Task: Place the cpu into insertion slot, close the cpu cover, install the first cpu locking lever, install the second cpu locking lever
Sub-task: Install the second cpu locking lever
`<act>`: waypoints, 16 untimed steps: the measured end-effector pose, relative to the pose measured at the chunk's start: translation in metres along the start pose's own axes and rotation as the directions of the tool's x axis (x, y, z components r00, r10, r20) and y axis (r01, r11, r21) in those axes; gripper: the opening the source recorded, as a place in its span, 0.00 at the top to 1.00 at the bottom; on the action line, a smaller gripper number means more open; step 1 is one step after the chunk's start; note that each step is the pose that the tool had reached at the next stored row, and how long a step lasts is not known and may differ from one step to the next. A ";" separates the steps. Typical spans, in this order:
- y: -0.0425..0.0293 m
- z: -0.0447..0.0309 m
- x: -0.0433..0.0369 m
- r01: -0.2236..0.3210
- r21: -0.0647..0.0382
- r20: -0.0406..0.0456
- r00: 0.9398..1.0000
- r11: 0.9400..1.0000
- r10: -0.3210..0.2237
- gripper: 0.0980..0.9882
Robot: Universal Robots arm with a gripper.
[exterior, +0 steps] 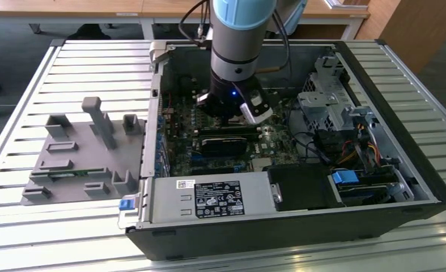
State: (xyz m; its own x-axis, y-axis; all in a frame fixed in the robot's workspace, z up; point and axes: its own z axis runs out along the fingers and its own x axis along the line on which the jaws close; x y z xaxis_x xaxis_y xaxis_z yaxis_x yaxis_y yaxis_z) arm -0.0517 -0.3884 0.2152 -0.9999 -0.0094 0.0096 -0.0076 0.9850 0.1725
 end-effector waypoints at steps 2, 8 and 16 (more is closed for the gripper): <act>-0.0009 0.0008 0.0011 0.000 -0.005 0.000 1.000 1.000 0.000 0.99; -0.0020 0.0056 0.0046 0.000 -0.015 0.000 1.000 1.000 0.000 0.99; -0.0044 0.0115 0.0076 0.000 -0.031 0.000 1.000 1.000 0.000 0.99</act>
State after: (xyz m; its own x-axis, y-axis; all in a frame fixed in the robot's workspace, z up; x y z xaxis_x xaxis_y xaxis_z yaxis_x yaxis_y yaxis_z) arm -0.0594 -0.3908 0.2032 -0.9999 -0.0090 0.0093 -0.0069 0.9791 0.2031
